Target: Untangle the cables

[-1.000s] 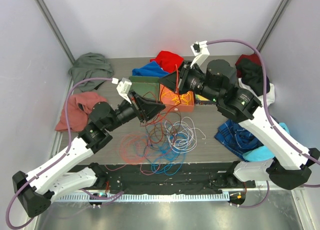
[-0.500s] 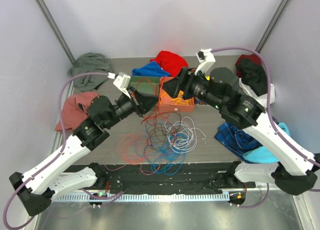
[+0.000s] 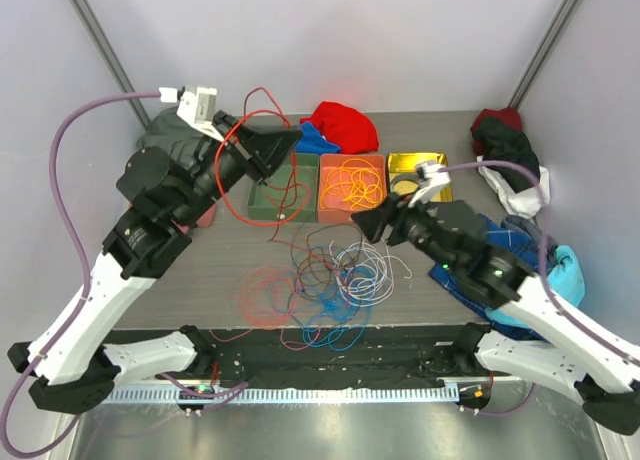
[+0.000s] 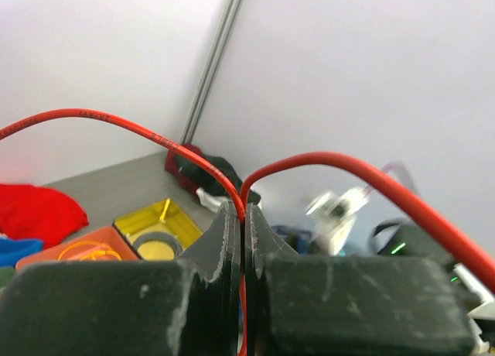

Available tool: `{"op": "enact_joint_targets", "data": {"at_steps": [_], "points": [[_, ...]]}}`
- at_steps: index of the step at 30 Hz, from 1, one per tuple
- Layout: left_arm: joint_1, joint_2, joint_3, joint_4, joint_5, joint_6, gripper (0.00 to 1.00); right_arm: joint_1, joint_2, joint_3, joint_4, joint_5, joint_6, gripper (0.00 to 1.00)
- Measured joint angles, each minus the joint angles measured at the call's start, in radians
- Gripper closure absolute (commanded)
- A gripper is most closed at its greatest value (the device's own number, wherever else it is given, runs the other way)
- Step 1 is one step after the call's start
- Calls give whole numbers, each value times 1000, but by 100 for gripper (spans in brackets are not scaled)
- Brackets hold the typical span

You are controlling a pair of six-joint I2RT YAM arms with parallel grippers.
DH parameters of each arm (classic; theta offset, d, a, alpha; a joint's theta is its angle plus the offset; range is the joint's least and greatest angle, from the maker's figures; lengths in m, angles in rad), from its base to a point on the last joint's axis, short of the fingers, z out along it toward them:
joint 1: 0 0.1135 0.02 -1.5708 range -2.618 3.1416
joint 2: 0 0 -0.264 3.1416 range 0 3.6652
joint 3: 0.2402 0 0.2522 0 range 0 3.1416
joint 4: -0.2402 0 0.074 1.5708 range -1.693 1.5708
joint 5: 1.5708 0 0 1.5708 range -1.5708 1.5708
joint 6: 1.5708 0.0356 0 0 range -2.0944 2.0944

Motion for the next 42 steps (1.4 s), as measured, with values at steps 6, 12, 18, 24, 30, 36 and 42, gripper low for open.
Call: {"op": "enact_joint_targets", "data": {"at_steps": [6, 12, 18, 24, 30, 36, 42], "points": [[0, 93, 137, -39, 8, -1, 100, 25, 150, -176, 145, -153, 3, 19], [0, 153, 215, -54, 32, -18, 100, 110, 201, -193, 328, -179, -34, 16], [0, 218, 271, -60, 62, -43, 100, 170, 272, -248, 569, -180, -45, 15], [-2, 245, 276, -68, 74, -65, 100, 179, 375, -322, 807, -167, -23, 16], [-8, 248, 276, -70, 82, -69, 100, 179, 474, -346, 1004, -157, 16, 21], [-11, 244, 276, -72, 82, -68, 100, 179, 530, -346, 1172, -159, 58, 22], [-12, 225, 276, -79, 79, -51, 100, 186, 500, -338, 1107, -147, 52, 20]]}}
